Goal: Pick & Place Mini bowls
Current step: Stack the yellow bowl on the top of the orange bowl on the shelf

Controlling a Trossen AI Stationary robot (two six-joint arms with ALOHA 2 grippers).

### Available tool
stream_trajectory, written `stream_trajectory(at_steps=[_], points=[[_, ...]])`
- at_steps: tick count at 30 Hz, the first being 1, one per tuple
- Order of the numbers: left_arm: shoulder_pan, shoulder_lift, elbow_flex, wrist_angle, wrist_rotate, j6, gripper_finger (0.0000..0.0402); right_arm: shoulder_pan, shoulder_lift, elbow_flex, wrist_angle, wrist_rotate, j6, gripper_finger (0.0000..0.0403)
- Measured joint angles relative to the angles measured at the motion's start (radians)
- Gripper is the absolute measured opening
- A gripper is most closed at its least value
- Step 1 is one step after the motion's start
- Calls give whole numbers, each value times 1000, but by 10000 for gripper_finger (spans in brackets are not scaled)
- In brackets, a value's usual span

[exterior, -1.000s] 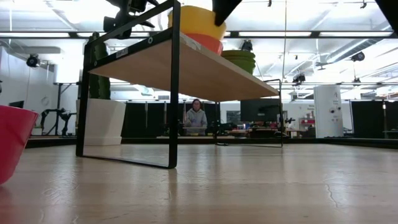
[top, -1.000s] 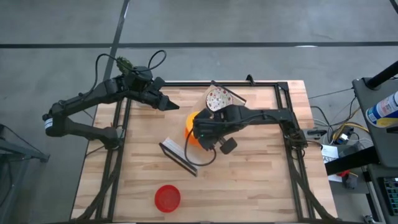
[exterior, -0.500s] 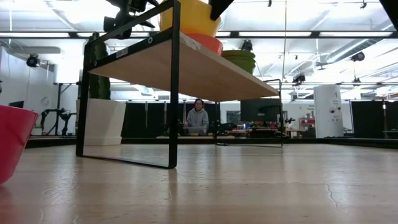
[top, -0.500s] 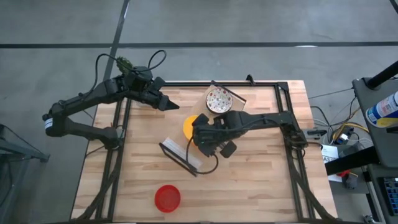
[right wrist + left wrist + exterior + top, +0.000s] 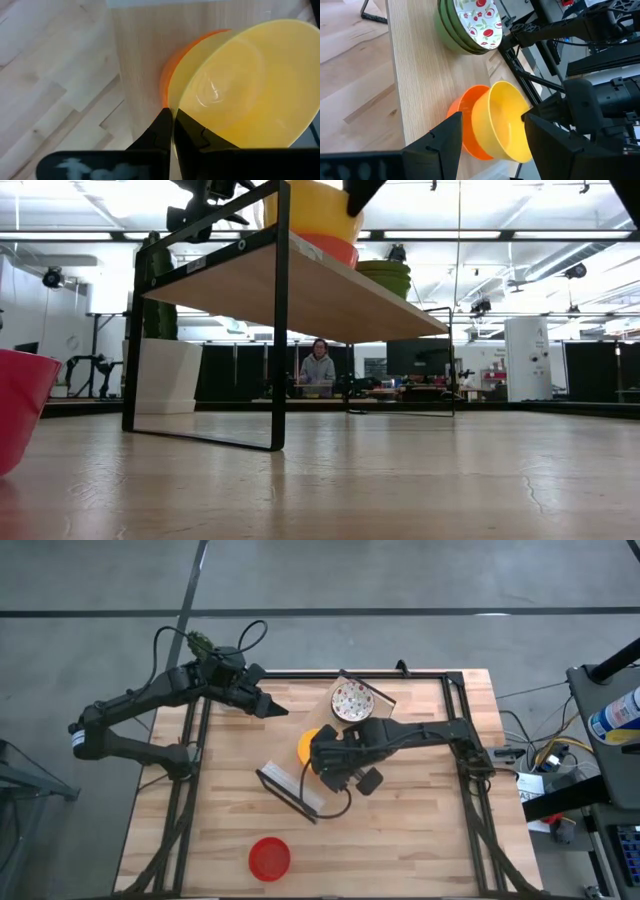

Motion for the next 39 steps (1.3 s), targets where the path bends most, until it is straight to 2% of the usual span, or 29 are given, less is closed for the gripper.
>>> stream_trajectory(at_steps=[6, 14, 24, 28, 35, 39], points=[[0, 0, 0, 0, 0, 1, 204, 0, 0, -6, 7, 36, 16, 8], [0, 0, 0, 0, -1, 12, 204, -2, 0, -6, 29, 17, 66, 15], [0, 0, 0, 1, -1, 12, 204, -4, -2, -6, 34, 18, 159, 99], [0, 0, 0, 0, -1, 12, 204, -4, -15, 12, 36, 18, 201, 118], [0, 0, 0, 0, -1, 13, 204, -4, -43, 18, 76, 32, 288, 118], [0, 0, 0, 0, -1, 13, 204, -4, -36, 16, 83, 34, 283, 107]])
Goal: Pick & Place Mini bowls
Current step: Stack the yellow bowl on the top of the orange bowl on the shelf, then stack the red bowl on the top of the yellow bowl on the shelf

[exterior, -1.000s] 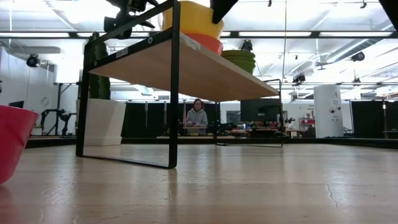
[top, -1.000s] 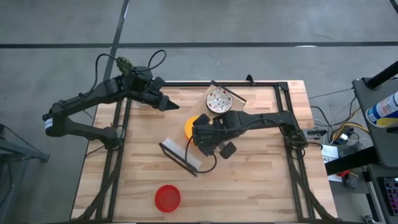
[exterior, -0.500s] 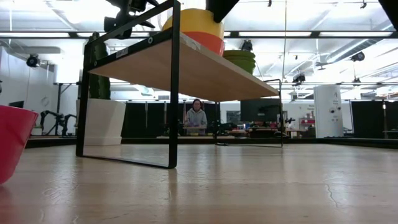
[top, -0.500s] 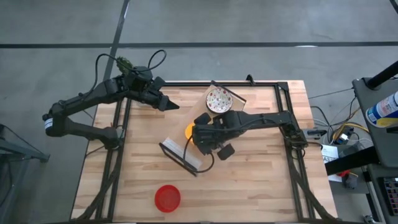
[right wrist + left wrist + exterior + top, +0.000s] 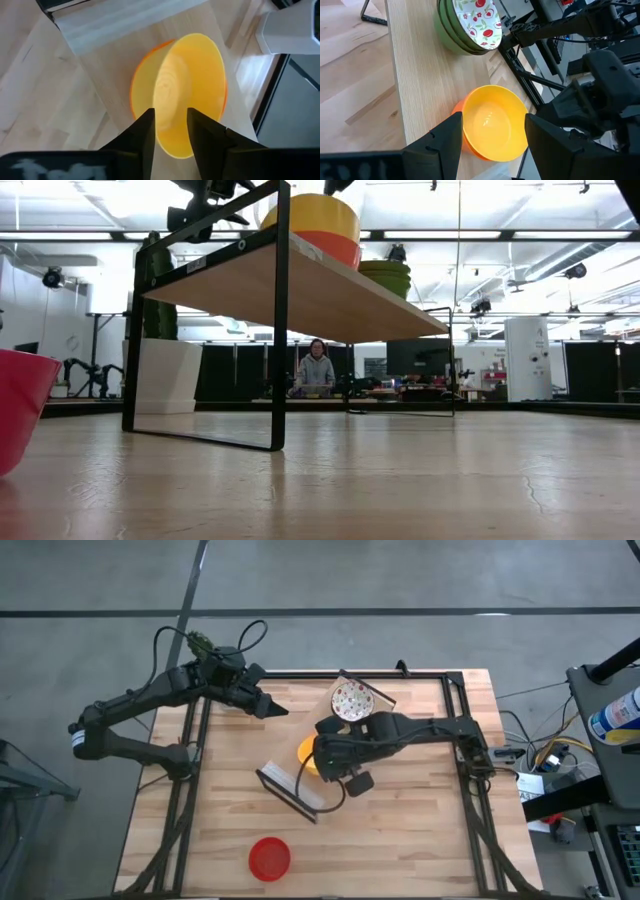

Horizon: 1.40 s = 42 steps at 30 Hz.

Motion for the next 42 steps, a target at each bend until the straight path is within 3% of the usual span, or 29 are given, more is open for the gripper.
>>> stream_trajectory(at_steps=[18, 26, 33, 38, 42], points=[[0, 0, 0, 0, 0, -3, 204, 0, 27, -33, 33, -6, -18, 81], [-12, -2, 0, -12, 45, -26, 204, -1, -5, -4, 33, -6, 133, 66], [-118, -54, 0, -25, 58, -31, 204, -5, -46, -4, 22, -8, 215, 16], [-203, -111, 0, -24, 34, -87, 204, -12, -83, -4, 24, -7, 239, 9], [-342, -142, 0, -24, 31, -88, 204, -27, -114, -4, 22, -6, 233, 8]])
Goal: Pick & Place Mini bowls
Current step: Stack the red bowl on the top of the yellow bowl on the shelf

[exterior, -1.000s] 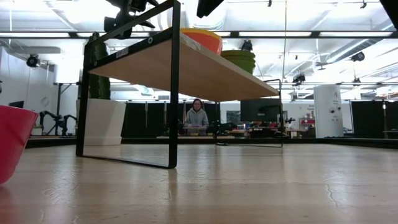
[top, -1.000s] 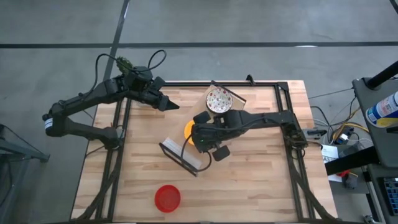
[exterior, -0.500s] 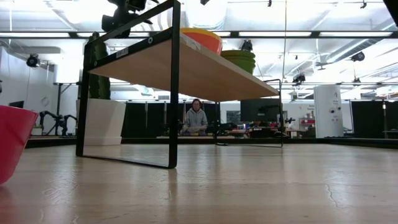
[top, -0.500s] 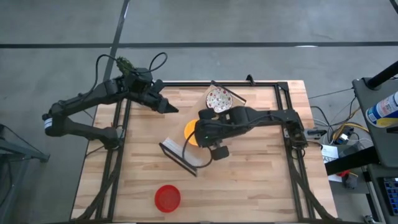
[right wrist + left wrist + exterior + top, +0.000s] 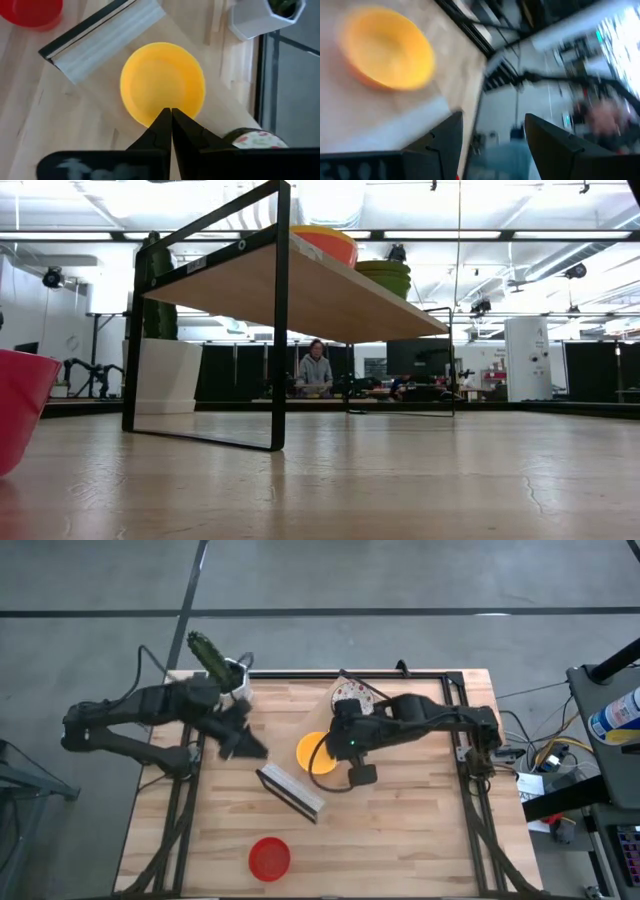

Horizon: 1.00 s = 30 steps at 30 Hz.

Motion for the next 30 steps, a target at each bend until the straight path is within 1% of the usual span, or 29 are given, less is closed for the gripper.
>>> stream_trajectory(at_steps=[3, 6, 11, 15, 18, 20, 23, 28, 30], points=[[-142, -9, 0, -8, -42, -12, 204, -15, -18, 0, -2, 0, -31, 8], [-283, 6, 0, -41, -128, -121, 204, -28, -42, -1, -15, 0, -50, 8], [-516, 62, 0, -90, -321, -317, 204, -35, -85, -1, -51, 0, -49, 8], [-650, 133, 0, -143, -426, -480, 204, -34, -119, -2, -56, -1, -42, 8], [-704, 195, 0, -167, -484, -568, 204, -34, -140, -2, -38, -1, -49, 8], [-716, 243, -1, -169, -495, -602, 204, -34, -143, -2, -37, -1, -59, 8], [-716, 316, -7, -176, -495, -607, 204, -34, -145, -2, -44, -2, -73, 8], [-717, 425, -18, -175, -420, -614, 204, -34, -147, -2, -71, -2, -74, 8], [-730, 465, -18, -176, -405, -628, 204, -34, -147, -2, -86, -3, -75, 8]])
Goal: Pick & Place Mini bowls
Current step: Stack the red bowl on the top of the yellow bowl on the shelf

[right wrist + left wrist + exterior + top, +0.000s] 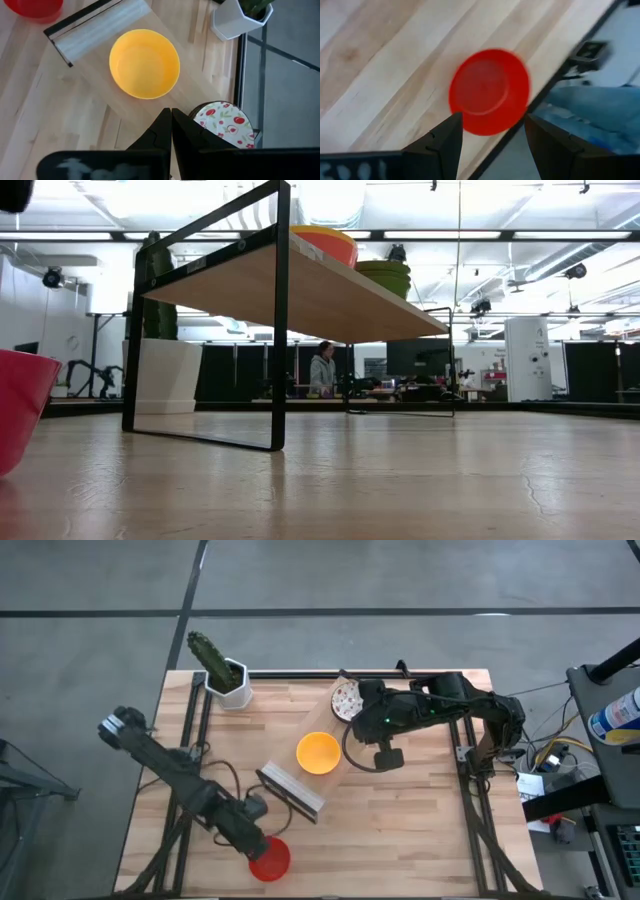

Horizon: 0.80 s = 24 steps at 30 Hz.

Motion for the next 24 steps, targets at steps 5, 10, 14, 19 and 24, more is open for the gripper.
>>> stream_trajectory(at_steps=[5, 10, 14, 19, 24], points=[[-8, 93, -3, -1, 5, -1, 204, 0, 0, 0, -1, -2, -3, 8], [-9, 156, -35, 0, 7, -1, 204, 0, -4, 0, -5, -21, -7, 8], [-9, 179, -71, 4, 7, -10, 204, 0, -6, 0, -13, -35, -10, 8], [-9, 185, -96, 51, 6, -24, 204, 0, -9, 0, -20, -35, -22, 8], [-9, 185, -123, 164, 6, -36, 204, 0, -13, 0, -20, -35, -25, 8]])
